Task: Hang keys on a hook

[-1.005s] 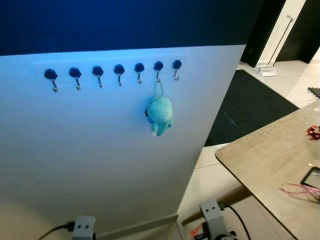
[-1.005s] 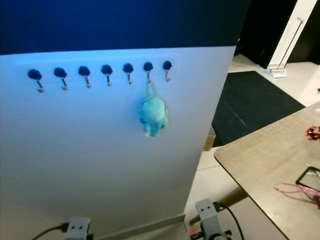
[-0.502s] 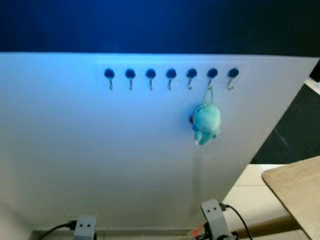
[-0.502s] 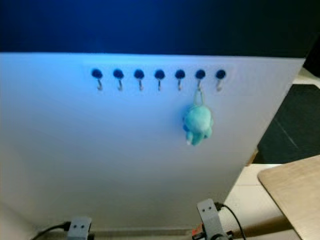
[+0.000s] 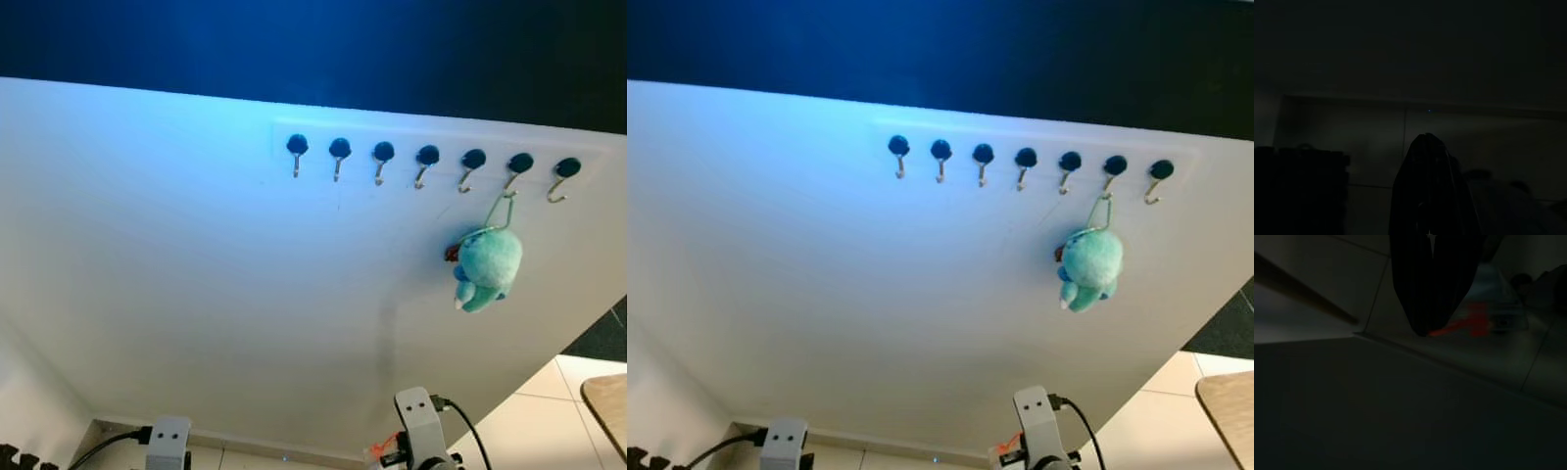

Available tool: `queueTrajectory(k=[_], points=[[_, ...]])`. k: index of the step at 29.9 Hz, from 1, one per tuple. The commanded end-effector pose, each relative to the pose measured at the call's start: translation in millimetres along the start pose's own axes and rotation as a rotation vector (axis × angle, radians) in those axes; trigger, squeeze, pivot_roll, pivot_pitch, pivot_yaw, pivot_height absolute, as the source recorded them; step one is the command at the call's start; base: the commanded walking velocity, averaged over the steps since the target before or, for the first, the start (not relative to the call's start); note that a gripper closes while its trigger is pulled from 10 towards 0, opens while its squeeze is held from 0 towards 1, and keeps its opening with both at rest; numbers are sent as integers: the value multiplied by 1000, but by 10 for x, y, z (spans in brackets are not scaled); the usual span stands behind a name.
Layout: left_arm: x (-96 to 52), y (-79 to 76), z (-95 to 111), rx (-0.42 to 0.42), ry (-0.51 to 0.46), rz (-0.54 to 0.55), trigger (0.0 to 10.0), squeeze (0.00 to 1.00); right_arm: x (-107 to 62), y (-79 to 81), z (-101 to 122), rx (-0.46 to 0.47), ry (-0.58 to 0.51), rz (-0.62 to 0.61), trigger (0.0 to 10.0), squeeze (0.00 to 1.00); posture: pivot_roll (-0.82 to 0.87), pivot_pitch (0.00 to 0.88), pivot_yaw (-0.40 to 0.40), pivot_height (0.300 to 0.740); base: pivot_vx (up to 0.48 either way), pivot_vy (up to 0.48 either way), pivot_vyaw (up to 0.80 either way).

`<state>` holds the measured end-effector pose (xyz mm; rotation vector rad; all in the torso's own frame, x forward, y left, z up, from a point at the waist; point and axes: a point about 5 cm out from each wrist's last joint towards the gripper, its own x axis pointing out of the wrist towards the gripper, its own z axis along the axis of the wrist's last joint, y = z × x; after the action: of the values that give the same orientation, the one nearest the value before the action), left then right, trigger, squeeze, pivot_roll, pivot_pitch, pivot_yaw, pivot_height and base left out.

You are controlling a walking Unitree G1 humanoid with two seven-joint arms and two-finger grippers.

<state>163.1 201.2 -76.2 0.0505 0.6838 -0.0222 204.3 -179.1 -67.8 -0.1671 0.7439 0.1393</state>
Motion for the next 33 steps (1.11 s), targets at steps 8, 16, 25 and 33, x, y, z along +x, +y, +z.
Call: queueTrajectory(k=[8, 16, 25, 33], points=[[0, -45, -5, 13, -1, -22, 10000, 0, -28, -24, -76, 52, 20, -13, 10000, 0, 66, 54, -36, 740, 0, 0, 0], [12, -53, 29, 24, -17, -30, 10000, 0, -31, 12, -77, 47, 7, -2, 10000, 0, 62, 55, -38, 740, 0, 0, 0], [12, -91, 57, 98, -40, -64, 10000, 0, -36, 24, -96, 49, 13, -1, 10000, 0, 62, 47, -37, 740, 0, -392, 0], [4, -73, 35, 65, -32, -39, 10000, 0, -36, 31, -100, 46, 16, 2, 10000, 0, 64, 41, -40, 740, 0, -96, 0]])
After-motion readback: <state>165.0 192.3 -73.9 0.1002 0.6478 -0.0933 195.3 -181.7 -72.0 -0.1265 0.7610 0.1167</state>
